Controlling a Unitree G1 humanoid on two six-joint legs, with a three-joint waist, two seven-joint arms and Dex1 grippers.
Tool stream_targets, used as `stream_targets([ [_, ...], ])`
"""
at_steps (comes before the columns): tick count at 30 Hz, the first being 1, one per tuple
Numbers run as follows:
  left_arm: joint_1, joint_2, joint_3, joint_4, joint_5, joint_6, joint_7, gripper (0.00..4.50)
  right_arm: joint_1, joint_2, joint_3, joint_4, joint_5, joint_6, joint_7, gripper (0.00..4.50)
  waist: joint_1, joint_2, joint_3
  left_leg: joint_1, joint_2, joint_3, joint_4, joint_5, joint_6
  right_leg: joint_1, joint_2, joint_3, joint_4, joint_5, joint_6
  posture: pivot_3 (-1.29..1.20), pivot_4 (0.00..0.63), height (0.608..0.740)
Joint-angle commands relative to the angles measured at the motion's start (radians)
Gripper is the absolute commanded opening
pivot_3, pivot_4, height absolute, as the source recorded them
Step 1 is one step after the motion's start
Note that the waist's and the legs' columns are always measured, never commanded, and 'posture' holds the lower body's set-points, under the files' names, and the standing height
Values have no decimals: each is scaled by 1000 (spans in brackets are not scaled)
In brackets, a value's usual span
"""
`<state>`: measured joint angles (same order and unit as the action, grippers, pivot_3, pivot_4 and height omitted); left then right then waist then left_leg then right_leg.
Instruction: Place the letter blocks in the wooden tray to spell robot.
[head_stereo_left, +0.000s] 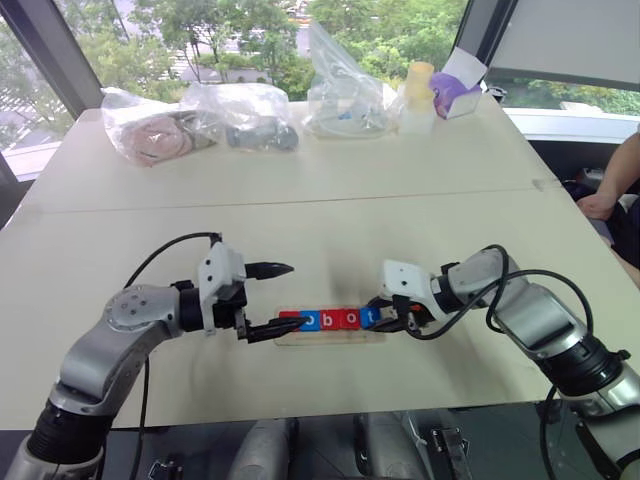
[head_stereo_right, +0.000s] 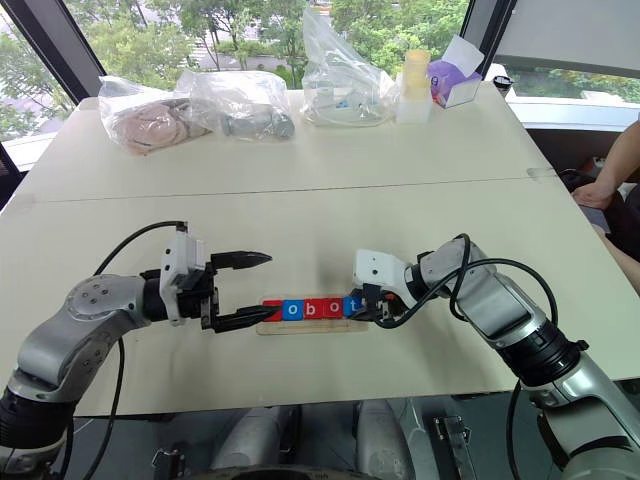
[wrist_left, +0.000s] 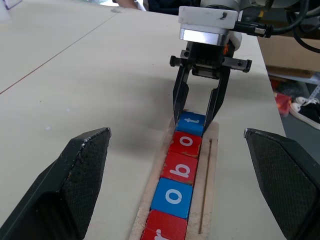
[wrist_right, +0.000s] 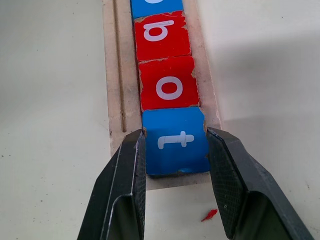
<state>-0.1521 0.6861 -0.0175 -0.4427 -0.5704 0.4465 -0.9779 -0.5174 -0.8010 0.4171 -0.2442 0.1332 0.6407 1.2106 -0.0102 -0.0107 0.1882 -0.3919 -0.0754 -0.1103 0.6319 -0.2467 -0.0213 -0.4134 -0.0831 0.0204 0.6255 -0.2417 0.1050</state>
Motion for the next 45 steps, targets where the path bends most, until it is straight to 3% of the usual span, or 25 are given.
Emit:
stream_targets([
  [1,-4,3,19,-29,-9,-7,4,4500,-10,8,-6,-36,10,8,0,1419,0,0,0,0,0,0,0,0,0,0,0,0,0,0,0,0,150,740],
  [4,-6,2,19,-28,-8,-7,5,4500,-13,9,-8,-37,14,15,1,1419,0,0,0,0,0,0,0,0,0,0,0,0,0,0,0,0,150,740],
  [5,-6,2,19,-28,-8,-8,5,4500,-15,9,-8,-37,15,17,2,2309,0,0,0,0,0,0,0,0,0,0,0,0,0,0,0,0,150,740],
  [6,-6,3,19,-28,-9,-8,5,4500,-16,10,-9,-38,17,19,2,2565,0,0,0,0,0,0,0,0,0,0,0,0,0,0,0,0,150,740],
  [10,-8,2,18,-26,-9,-7,6,4500,-27,9,-13,-36,22,26,4,4488,0,0,0,0,0,0,0,0,0,0,0,0,0,0,0,0,150,740],
  [22,-10,-2,15,-28,-14,-3,11,4500,-72,-17,-101,44,31,14,-21,4488,0,0,0,0,0,0,0,0,0,0,0,0,0,0,0,0,150,740],
  [45,-22,-6,7,-24,-11,-4,20,4500,-77,18,-79,147,-20,-66,-37,4488,-1,0,0,0,0,0,0,0,0,0,0,0,0,0,0,0,150,740],
])
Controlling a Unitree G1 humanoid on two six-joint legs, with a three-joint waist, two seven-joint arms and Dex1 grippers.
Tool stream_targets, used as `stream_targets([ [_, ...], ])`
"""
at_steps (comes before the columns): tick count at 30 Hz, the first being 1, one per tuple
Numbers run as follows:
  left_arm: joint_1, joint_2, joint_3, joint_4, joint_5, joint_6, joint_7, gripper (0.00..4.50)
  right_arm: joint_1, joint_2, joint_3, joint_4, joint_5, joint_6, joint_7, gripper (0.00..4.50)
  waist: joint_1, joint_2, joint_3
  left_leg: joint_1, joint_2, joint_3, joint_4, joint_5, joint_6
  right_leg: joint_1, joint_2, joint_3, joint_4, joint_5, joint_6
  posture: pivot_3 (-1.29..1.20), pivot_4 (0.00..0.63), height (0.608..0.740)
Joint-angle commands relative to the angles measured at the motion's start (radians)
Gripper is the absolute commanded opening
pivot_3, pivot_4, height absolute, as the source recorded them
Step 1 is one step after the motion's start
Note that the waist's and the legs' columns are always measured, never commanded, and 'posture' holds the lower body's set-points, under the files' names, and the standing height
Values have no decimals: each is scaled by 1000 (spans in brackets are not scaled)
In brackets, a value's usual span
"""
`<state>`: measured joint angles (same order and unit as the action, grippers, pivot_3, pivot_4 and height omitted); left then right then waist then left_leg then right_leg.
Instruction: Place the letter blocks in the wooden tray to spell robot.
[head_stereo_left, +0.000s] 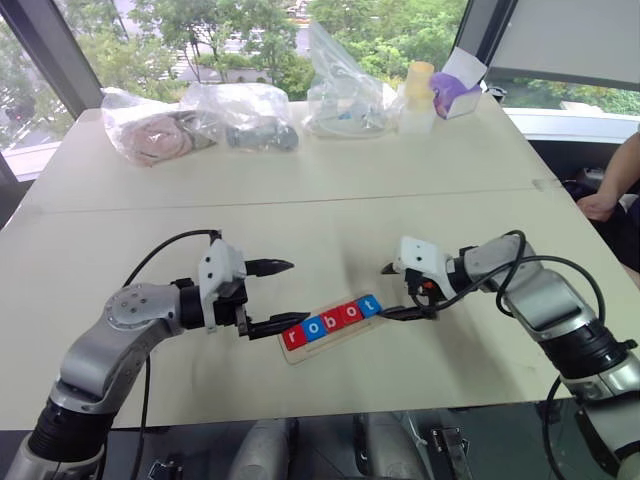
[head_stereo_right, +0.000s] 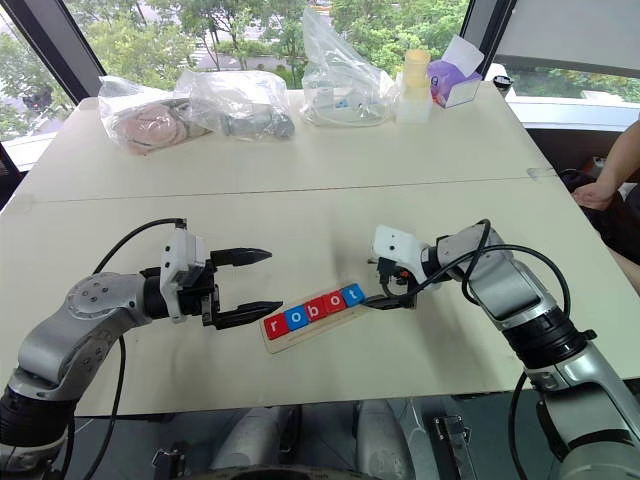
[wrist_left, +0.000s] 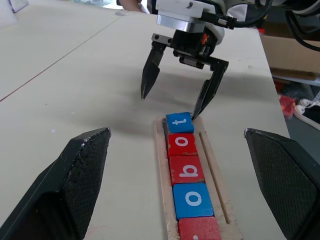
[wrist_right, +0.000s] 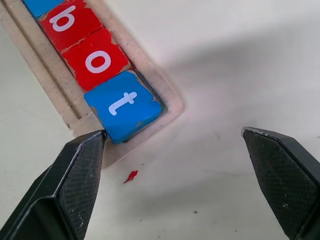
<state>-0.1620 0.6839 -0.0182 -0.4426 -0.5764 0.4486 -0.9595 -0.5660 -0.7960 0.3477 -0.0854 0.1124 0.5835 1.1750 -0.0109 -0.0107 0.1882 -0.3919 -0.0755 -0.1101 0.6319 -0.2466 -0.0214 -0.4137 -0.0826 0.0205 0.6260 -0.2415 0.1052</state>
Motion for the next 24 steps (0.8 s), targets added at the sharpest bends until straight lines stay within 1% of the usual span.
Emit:
stream_targets([
  [1,-12,-5,6,-24,-5,-7,3,4500,-30,16,-10,-9,-3,-11,-3,4488,0,0,0,0,0,0,0,0,0,0,0,0,0,0,0,0,150,740],
  [10,-10,-13,6,-29,-4,-4,12,4500,-19,9,-14,-32,-2,2,10,4488,0,0,0,0,0,0,0,0,0,0,0,0,0,0,0,0,150,740],
  [18,-9,-13,8,-28,-5,-2,12,4500,-53,-24,-71,-15,16,14,26,4488,-1,0,0,0,0,0,0,0,0,0,0,0,0,0,0,0,150,740],
  [20,-6,-4,8,-32,-10,13,9,4500,-35,-36,-83,-45,28,17,35,4488,0,0,0,0,0,0,0,0,0,0,0,0,1,0,0,0,150,740],
  [24,10,43,18,-44,0,48,3,4500,38,-84,-134,-155,87,55,55,4488,3,0,0,0,0,0,0,0,0,-1,0,0,1,0,0,0,150,740],
])
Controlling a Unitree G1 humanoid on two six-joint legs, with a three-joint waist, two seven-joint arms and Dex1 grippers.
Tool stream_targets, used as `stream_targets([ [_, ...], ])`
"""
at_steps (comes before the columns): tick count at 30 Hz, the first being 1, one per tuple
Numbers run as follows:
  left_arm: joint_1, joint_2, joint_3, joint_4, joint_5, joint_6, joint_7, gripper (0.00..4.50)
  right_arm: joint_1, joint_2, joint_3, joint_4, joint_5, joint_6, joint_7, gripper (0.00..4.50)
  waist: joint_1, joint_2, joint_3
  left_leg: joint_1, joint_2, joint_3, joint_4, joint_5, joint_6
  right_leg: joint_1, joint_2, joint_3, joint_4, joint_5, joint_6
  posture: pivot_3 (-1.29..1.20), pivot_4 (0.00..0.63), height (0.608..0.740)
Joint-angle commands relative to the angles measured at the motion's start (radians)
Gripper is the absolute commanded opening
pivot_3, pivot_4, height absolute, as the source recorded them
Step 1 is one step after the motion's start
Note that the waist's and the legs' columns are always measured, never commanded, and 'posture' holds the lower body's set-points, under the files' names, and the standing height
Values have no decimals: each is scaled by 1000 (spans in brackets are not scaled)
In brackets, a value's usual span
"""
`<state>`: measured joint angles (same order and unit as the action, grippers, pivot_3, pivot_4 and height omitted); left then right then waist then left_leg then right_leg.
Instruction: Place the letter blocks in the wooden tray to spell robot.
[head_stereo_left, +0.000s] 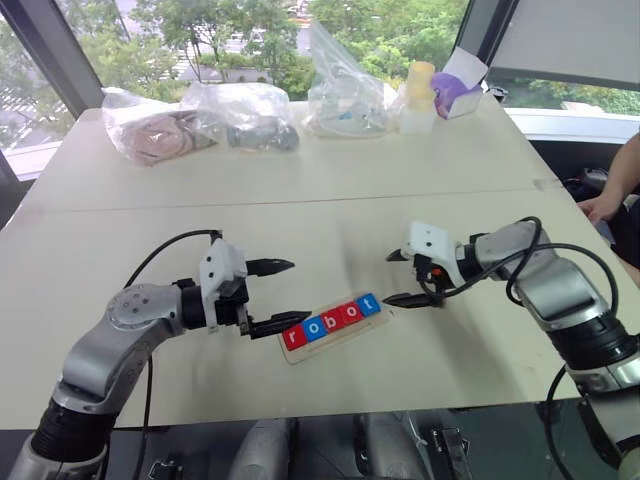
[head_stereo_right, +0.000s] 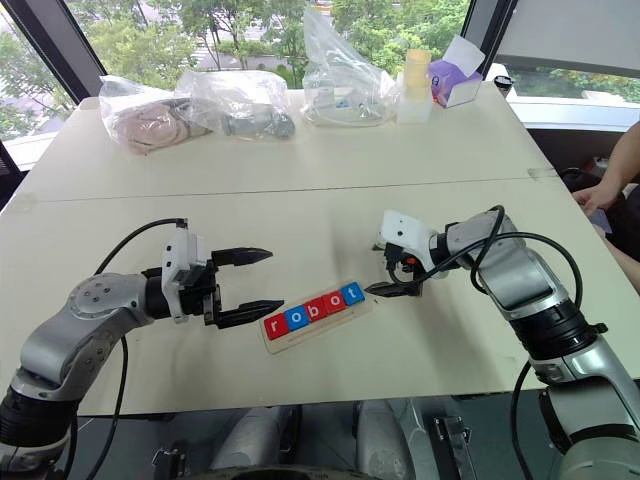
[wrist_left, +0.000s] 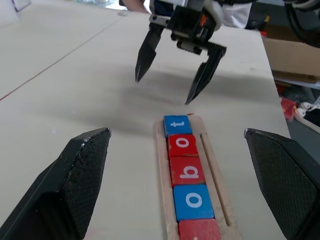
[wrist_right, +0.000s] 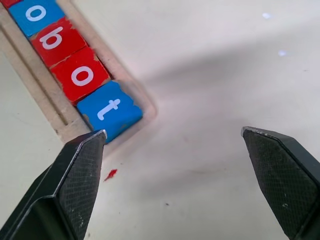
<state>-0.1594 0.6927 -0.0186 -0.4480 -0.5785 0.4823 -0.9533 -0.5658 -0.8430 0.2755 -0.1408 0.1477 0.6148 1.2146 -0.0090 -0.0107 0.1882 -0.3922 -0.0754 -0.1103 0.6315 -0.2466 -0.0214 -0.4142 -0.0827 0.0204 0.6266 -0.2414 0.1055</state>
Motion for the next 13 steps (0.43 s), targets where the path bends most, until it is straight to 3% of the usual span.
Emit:
stream_targets([
  [1,18,52,29,-41,5,17,-9,4500,63,-54,-84,-125,69,39,16,4488,0,0,0,0,0,0,0,0,0,0,0,0,0,0,0,0,150,740],
  [13,122,178,174,-69,-74,57,-71,4500,312,-205,-325,-392,268,197,1,4488,1,0,0,0,0,0,0,0,0,0,-3,0,0,-2,-3,0,150,740],
])
